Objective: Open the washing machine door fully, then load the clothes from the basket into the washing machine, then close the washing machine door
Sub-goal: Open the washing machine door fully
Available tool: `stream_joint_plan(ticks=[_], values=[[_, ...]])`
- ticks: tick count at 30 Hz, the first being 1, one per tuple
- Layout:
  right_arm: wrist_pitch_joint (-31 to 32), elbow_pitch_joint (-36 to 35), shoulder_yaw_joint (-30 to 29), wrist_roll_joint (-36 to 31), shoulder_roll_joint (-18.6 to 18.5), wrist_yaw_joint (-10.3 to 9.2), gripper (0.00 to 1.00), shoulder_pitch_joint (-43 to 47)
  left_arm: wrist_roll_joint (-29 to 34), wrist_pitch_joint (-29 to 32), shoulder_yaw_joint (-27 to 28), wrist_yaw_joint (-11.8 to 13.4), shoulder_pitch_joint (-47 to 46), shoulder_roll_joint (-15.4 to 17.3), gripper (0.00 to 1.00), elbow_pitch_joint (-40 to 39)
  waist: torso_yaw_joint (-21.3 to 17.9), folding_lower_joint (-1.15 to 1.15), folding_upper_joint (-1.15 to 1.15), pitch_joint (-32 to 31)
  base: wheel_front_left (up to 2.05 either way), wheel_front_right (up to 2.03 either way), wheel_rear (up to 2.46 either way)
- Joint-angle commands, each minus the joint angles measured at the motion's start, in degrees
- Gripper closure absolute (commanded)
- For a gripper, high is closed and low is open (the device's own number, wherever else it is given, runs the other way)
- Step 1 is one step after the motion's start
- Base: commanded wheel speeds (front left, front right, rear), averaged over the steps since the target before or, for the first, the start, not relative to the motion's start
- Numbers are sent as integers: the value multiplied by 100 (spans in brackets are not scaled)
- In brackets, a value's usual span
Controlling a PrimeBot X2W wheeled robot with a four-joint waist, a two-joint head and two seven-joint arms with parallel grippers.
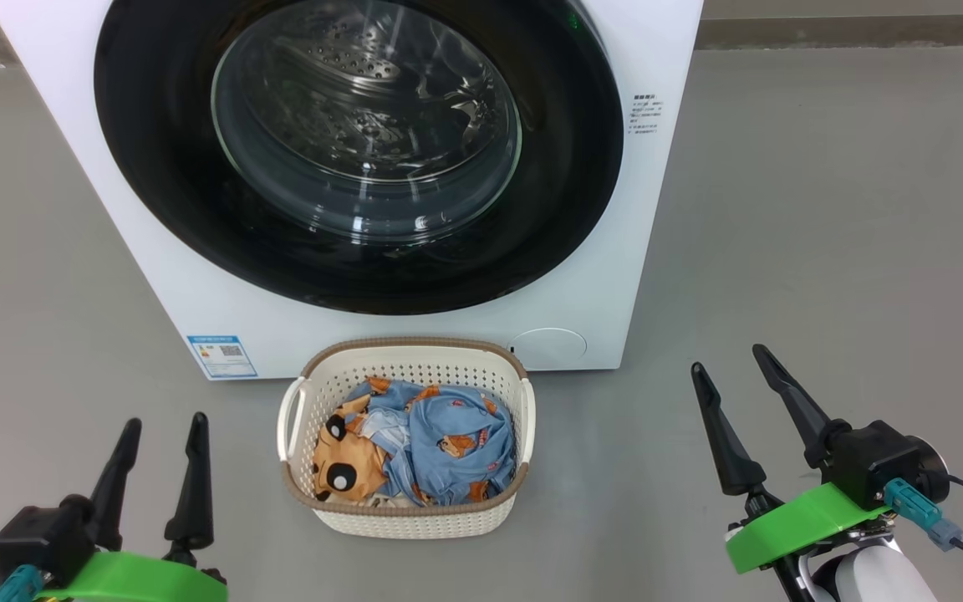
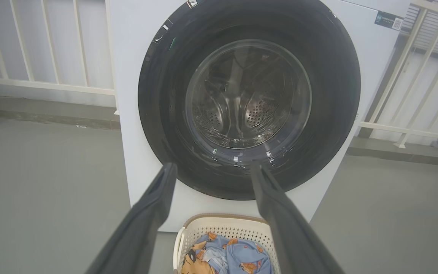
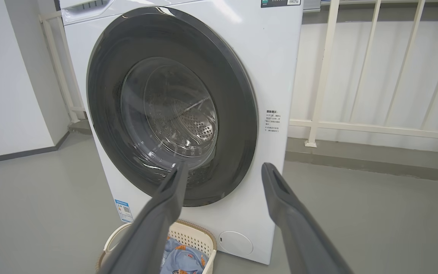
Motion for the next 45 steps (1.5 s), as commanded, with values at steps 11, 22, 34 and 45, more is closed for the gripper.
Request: stream_joint_plan(ticks=[11, 22, 34, 45], values=[[-69, -105, 80, 98, 16, 9, 0, -177, -2, -37, 211, -9, -264, 114, 0, -100, 8, 0, 0, -14, 0, 0, 0], [-69, -69, 9, 198, 39, 9, 0, -169, -20, -37, 213, -9, -286, 101, 0, -39, 49, 0, 0, 13, 0, 0, 0], [-69, -38, -42, 221, 21, 9, 0, -291, -81, -37, 257, -9, -316, 100, 0, -45, 96, 0, 0, 141, 0, 0, 0], [-69, 15, -250, 371, -91, 9, 0, -803, -84, -37, 440, -9, -426, 6, 0, -124, 170, 0, 0, 467, 0, 0, 0]])
